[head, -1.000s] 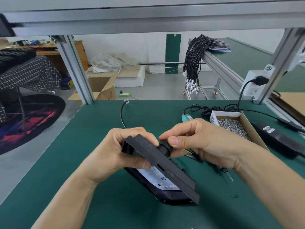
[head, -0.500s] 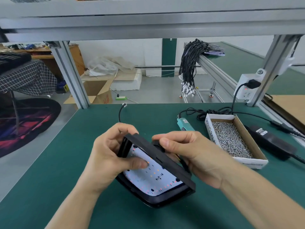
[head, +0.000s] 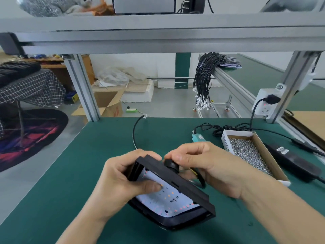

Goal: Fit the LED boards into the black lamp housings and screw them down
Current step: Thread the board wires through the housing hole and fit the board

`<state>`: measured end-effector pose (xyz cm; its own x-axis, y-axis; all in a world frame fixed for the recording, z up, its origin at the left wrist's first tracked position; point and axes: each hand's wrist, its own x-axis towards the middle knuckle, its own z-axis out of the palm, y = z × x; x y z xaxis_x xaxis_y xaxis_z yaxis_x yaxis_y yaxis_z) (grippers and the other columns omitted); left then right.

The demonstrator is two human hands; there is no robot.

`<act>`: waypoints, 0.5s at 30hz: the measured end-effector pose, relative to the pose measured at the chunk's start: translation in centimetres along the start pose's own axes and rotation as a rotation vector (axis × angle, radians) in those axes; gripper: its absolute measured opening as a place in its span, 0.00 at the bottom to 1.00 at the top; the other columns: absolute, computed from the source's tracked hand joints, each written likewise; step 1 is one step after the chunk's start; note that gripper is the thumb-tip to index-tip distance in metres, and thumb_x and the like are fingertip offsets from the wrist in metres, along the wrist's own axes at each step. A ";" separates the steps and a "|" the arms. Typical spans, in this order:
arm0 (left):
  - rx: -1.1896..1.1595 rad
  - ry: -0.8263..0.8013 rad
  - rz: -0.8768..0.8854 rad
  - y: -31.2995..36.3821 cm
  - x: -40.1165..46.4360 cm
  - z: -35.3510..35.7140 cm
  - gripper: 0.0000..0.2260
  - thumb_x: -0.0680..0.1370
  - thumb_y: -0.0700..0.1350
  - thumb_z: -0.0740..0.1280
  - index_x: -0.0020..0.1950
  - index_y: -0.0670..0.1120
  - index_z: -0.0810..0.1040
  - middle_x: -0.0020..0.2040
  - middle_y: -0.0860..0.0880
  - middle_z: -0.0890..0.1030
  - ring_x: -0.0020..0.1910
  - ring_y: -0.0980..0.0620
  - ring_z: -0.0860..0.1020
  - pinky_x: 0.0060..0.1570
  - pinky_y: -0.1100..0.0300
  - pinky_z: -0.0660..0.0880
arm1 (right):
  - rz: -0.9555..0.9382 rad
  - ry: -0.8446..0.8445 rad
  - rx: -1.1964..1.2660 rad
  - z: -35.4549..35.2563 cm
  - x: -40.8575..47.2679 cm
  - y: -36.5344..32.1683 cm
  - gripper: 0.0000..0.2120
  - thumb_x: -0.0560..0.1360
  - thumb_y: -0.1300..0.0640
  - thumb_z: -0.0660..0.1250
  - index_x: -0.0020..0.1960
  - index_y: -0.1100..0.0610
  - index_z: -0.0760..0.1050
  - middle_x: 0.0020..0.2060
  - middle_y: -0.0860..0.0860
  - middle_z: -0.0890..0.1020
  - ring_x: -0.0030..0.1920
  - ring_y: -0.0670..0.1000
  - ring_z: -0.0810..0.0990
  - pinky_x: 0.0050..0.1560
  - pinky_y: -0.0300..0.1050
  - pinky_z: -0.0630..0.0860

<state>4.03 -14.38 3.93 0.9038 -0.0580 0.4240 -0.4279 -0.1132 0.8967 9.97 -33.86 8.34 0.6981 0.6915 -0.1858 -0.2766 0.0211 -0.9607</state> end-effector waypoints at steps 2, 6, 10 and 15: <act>0.013 0.019 -0.003 0.0 0.3 0.1 0.19 0.58 0.49 0.81 0.47 0.53 0.84 0.44 0.55 0.84 0.44 0.57 0.81 0.46 0.66 0.76 | 0.040 -0.032 0.045 -0.5 0.6 -0.3 0.06 0.65 0.59 0.71 0.40 0.57 0.85 0.36 0.53 0.84 0.35 0.46 0.81 0.38 0.36 0.78; 0.036 0.159 -0.023 -0.9 0.3 0.1 0.23 0.53 0.40 0.81 0.45 0.55 0.85 0.43 0.54 0.85 0.43 0.57 0.82 0.45 0.67 0.76 | 0.040 -0.031 0.093 -1.0 1.4 0.1 0.10 0.65 0.59 0.71 0.45 0.59 0.85 0.37 0.53 0.85 0.36 0.46 0.83 0.39 0.34 0.78; 0.074 0.260 -0.032 -1.5 0.2 0.6 0.31 0.45 0.37 0.81 0.45 0.58 0.85 0.42 0.55 0.85 0.40 0.59 0.81 0.43 0.68 0.77 | 0.064 0.010 0.169 -0.7 1.7 1.1 0.13 0.63 0.56 0.73 0.46 0.60 0.85 0.34 0.51 0.84 0.33 0.46 0.81 0.36 0.35 0.77; 0.073 0.361 -0.014 -1.6 0.0 0.9 0.24 0.51 0.42 0.77 0.44 0.61 0.85 0.41 0.57 0.85 0.39 0.62 0.80 0.42 0.70 0.76 | 0.047 0.068 0.200 -0.2 1.7 2.1 0.15 0.60 0.54 0.75 0.46 0.56 0.85 0.38 0.52 0.84 0.38 0.49 0.80 0.45 0.40 0.76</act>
<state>4.71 -15.08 2.39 0.8473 0.2967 0.4406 -0.4027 -0.1822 0.8970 10.73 -32.78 5.92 0.7222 0.6451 -0.2494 -0.4307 0.1374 -0.8920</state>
